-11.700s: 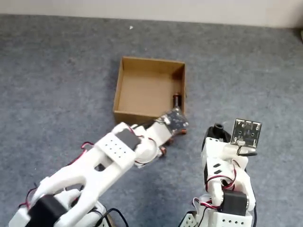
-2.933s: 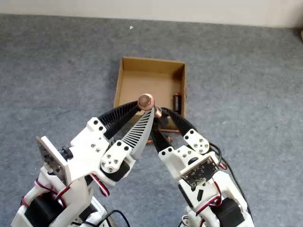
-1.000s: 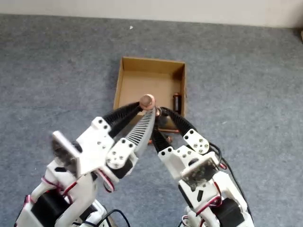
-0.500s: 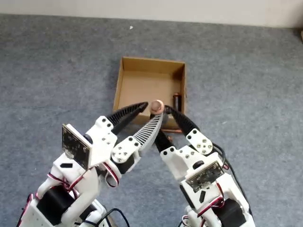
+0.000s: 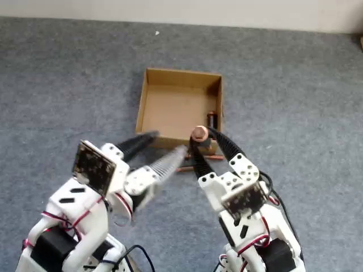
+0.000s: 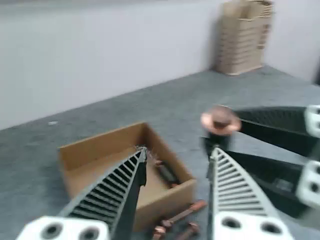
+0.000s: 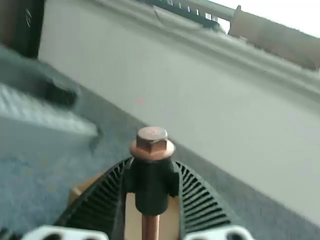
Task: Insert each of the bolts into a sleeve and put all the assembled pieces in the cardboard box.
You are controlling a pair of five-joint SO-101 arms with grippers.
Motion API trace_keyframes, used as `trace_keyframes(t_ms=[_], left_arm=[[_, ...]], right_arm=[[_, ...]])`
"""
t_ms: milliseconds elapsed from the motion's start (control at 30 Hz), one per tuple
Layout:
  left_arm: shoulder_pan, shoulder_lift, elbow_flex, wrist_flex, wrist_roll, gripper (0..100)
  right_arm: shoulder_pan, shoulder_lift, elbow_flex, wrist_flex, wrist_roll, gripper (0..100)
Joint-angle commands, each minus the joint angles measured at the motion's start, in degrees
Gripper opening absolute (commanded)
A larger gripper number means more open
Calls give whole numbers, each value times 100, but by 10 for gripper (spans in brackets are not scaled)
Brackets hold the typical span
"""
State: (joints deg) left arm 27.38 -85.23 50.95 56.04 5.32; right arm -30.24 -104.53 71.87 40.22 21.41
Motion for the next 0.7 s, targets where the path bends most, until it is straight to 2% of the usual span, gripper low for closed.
trace_keyframes(t_ms=[0, 133, 367, 533, 667], left_arm=[[-1235, 13, -180, 26, -519, 120], [-2360, 13, -92, 26, -598, 5], [-3749, 4, 787, -9, -607, 5], [-4092, 4, 1648, -9, -607, 5], [-4110, 4, 2290, -70, -615, 5]], right_arm=[[382, -66, -303, 435, 0, 5], [673, -66, -303, 1077, 0, 5], [945, -57, -303, 1886, -44, 5], [945, 154, -356, 1965, -396, 5], [945, 1226, -523, 1886, -404, 5]])
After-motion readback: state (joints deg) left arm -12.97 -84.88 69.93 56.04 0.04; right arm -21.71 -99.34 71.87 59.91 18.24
